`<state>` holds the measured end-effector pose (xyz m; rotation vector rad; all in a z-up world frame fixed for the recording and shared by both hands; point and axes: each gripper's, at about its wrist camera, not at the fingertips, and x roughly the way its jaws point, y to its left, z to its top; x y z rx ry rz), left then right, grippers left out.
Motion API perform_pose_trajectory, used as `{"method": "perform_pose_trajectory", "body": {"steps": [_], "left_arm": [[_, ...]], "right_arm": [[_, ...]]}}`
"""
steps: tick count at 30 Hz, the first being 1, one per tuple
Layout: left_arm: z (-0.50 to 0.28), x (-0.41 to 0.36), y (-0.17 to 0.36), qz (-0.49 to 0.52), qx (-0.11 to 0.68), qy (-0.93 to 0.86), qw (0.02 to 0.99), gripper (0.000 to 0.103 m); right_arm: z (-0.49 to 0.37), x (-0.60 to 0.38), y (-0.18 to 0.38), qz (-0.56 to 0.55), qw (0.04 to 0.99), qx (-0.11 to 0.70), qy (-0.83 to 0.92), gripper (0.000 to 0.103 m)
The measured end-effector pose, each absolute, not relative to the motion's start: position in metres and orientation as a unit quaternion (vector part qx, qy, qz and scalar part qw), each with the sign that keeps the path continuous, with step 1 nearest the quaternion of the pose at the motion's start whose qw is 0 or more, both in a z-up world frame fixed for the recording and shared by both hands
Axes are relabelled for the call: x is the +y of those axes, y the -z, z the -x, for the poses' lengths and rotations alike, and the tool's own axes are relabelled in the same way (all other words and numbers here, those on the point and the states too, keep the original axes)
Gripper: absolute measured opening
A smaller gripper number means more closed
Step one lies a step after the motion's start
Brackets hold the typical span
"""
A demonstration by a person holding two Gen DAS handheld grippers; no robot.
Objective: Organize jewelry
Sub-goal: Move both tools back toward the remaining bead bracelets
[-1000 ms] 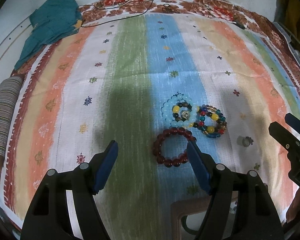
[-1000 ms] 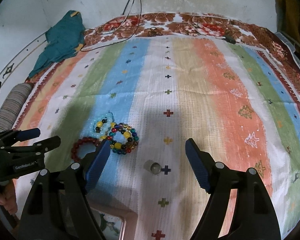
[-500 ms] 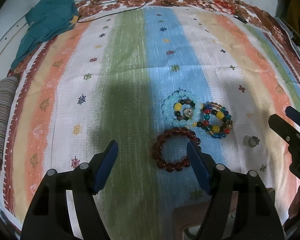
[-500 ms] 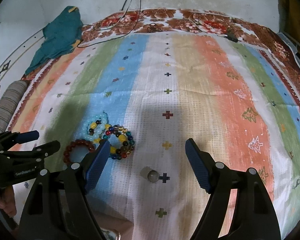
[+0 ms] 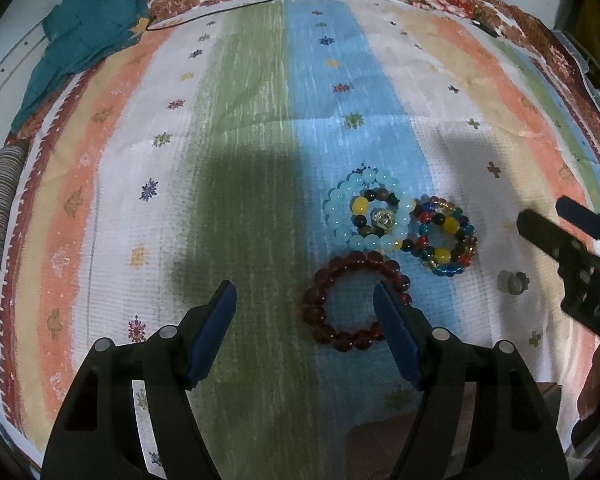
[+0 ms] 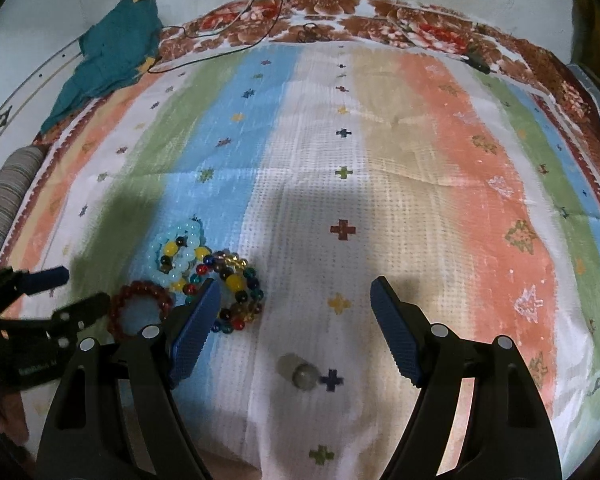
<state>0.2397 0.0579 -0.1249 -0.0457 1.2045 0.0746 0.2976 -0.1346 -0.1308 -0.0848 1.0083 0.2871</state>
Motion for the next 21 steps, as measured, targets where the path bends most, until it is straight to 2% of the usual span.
{"method": "perform_pose_trajectory", "body": {"steps": [21], "left_arm": [[-0.256, 0.064, 0.153, 0.034, 0.592, -0.018, 0.805, 0.068]], "right_arm": [[-0.328, -0.122, 0.165, 0.052, 0.829, 0.538, -0.142, 0.077]]}}
